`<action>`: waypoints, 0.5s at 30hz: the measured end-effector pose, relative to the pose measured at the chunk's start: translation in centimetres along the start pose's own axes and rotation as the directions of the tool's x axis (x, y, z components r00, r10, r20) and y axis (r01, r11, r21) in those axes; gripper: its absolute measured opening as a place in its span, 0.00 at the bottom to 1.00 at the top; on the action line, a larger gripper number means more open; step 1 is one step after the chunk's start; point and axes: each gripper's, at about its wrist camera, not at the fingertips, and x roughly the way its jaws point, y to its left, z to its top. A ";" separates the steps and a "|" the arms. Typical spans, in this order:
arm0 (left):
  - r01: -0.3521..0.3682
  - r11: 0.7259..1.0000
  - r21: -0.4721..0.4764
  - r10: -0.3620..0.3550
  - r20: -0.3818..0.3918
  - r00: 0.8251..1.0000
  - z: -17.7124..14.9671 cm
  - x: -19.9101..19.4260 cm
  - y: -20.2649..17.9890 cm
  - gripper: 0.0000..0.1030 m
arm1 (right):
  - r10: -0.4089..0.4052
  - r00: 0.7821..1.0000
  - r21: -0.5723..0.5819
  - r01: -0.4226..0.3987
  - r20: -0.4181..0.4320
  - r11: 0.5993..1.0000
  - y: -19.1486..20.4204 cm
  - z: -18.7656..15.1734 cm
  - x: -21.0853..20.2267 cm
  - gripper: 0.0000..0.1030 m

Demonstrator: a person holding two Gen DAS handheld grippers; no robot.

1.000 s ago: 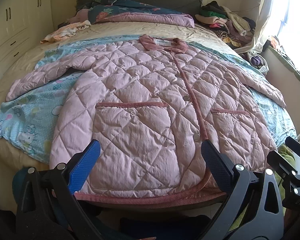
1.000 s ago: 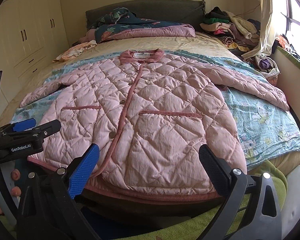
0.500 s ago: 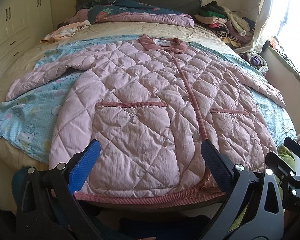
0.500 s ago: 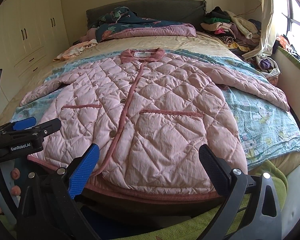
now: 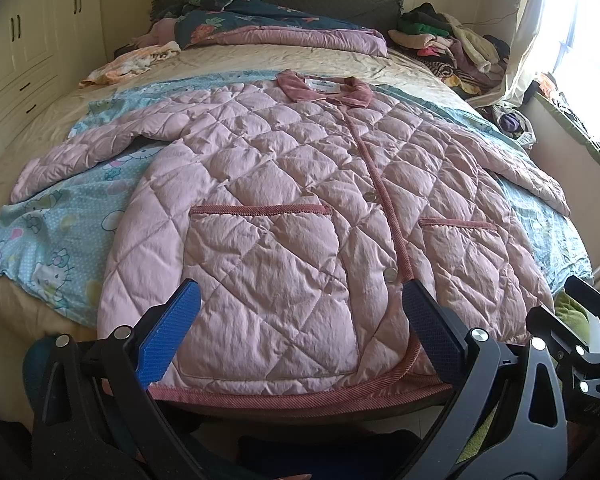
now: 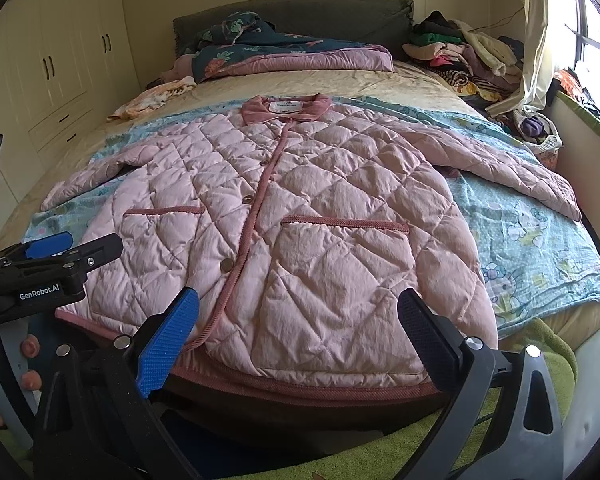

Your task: Fold large clothes

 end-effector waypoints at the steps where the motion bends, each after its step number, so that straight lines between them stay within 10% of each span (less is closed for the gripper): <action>1: -0.001 1.000 0.002 0.001 0.001 1.000 0.0 0.0 0.1 0.92 | 0.002 1.000 0.002 -0.002 -0.001 1.000 0.0 0.0 -0.1 0.96; 15: 0.005 1.000 0.007 -0.005 -0.010 1.000 0.1 0.6 -0.6 0.92 | 0.015 1.000 0.009 -0.015 -0.004 1.000 -0.2 0.1 0.3 0.96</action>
